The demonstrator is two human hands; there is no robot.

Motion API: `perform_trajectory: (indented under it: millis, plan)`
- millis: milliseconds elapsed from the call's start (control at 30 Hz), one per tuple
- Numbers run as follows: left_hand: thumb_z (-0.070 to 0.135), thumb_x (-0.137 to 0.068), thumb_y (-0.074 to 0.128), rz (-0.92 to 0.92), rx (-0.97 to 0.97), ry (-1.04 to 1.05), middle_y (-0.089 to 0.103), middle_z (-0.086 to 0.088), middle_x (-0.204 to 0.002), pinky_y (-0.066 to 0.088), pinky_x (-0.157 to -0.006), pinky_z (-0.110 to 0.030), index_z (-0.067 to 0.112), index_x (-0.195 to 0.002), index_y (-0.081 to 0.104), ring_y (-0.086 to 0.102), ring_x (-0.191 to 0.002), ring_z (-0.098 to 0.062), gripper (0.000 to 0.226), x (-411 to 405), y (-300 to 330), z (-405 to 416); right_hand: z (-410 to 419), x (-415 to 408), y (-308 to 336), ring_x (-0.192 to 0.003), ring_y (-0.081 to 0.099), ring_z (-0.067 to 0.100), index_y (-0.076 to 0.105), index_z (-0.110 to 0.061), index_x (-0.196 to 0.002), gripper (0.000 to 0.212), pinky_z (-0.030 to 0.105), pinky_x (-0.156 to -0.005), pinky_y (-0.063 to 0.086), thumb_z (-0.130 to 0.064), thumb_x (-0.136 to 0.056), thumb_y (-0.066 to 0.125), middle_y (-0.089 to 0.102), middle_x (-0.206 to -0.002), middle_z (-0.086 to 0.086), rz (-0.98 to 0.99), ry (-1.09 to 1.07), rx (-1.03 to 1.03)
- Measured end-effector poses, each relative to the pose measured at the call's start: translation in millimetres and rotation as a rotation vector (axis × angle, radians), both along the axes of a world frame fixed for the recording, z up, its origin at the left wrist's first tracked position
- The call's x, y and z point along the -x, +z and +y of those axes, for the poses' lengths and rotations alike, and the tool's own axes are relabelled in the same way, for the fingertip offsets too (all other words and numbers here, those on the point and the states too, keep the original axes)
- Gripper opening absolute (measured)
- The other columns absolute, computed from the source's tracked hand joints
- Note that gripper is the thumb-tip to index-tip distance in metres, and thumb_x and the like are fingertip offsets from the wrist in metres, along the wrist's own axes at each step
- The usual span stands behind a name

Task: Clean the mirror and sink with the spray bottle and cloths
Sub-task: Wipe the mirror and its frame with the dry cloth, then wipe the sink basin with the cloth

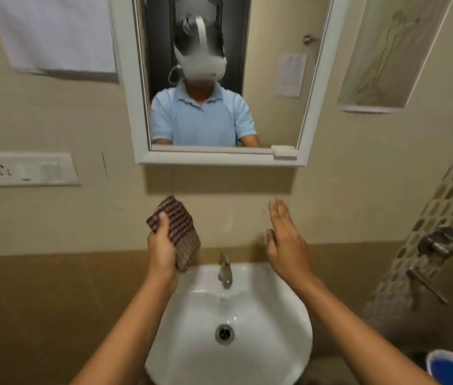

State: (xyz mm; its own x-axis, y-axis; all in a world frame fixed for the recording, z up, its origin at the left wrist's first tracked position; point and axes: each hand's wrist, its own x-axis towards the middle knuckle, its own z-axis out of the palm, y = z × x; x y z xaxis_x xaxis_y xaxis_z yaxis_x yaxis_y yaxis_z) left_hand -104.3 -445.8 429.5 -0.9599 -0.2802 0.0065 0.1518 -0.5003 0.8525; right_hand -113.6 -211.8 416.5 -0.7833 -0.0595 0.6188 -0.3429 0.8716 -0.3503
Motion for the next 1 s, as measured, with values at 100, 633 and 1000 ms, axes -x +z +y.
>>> perform_trajectory:
  millis: [100, 633, 1000]
  plan:
    - [0.045, -0.099, 0.038, -0.213, -0.346, -0.132, 0.075, -0.012, -0.100, 0.051, -0.088, -0.046, 0.008, -0.096, 0.076, 0.068, -0.098, -0.030, 0.053, -31, -51, -16, -11, -21, -50, -0.149, 0.007, 0.009, 0.019, -0.018, -0.156, 0.060, 0.024, -0.115, 0.012, -0.014, -0.101, 0.043, 0.007, -0.163, -0.007, -0.166, 0.033, -0.028]
    - [0.035, -0.098, 0.050, -0.493, -0.084, 0.108, 0.068, -0.013, -0.107, 0.057, -0.071, -0.040, 0.004, -0.125, 0.058, 0.067, -0.092, -0.030, 0.041, -1, -184, -39, 2, -29, -193, -0.151, 0.006, 0.012, 0.017, -0.015, -0.156, 0.056, 0.021, -0.117, 0.002, -0.027, -0.105, 0.038, 0.010, -0.164, -0.002, -0.553, 0.119, -0.216]
    - [0.016, -0.101, 0.042, -0.263, 0.898, 0.269, 0.040, 0.000, -0.152, 0.026, -0.116, -0.032, 0.020, -0.147, 0.038, 0.036, -0.141, -0.019, 0.046, 106, -230, -45, 21, 72, -222, -0.152, 0.003, 0.018, 0.012, -0.010, -0.156, 0.056, 0.026, -0.117, -0.001, -0.024, -0.106, 0.033, 0.004, -0.165, 0.005, -0.633, 0.269, -0.348]
